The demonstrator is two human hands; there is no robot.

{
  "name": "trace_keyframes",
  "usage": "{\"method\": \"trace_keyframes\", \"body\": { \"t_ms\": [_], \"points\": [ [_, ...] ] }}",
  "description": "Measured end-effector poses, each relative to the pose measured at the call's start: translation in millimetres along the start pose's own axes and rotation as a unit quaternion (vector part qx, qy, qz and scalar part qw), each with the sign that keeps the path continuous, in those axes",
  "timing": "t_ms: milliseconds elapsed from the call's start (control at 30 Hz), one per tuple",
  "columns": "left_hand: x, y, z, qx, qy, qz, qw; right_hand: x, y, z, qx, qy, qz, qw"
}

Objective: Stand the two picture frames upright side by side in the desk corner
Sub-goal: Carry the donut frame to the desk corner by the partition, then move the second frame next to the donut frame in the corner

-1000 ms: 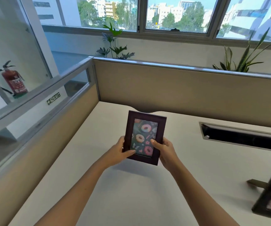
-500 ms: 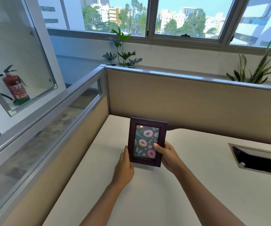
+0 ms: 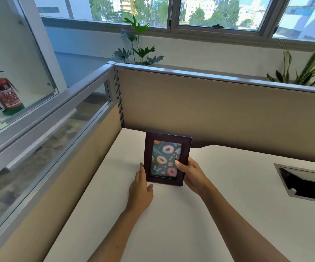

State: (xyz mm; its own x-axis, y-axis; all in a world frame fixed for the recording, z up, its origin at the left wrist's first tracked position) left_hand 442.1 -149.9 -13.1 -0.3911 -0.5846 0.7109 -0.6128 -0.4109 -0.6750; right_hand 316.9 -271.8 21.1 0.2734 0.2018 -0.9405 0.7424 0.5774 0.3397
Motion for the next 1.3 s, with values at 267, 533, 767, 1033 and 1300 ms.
{"method": "trace_keyframes", "body": {
  "t_ms": [267, 533, 767, 1033, 1300],
  "points": [
    [-17, 4, -33, 0.032, -0.003, 0.071, 0.997, -2, -11, -23, 0.011, -0.023, -0.123, 0.992],
    [-22, 42, -134, 0.073, 0.103, 0.258, 0.958, 14, -84, -161, 0.041, -0.1, -0.636, 0.764],
    [8, 108, -242, -0.001, 0.183, 0.286, 0.94, 19, -115, -307, -0.005, -0.059, -0.777, 0.627],
    [52, 183, -338, -0.047, 0.212, 0.309, 0.926, 1, -161, -390, -0.025, -0.04, -0.755, 0.654],
    [109, 263, -395, -0.061, 0.218, 0.294, 0.928, -58, -260, -459, 0.051, -0.184, -0.692, 0.696]
  ]
}}
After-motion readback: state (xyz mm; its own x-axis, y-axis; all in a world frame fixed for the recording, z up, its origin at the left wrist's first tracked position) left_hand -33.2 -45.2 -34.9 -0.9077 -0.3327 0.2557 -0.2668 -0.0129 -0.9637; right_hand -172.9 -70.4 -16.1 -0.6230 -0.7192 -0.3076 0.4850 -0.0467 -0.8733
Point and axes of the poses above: each hand's wrist, its own z-axis towards the middle knuckle, its own y-axis out of the palm, x = y × z, the point moved 6 cm from there along z, towards the middle knuckle, and after that the axes turned 15 degrees about -y, right-handed, at the moved point
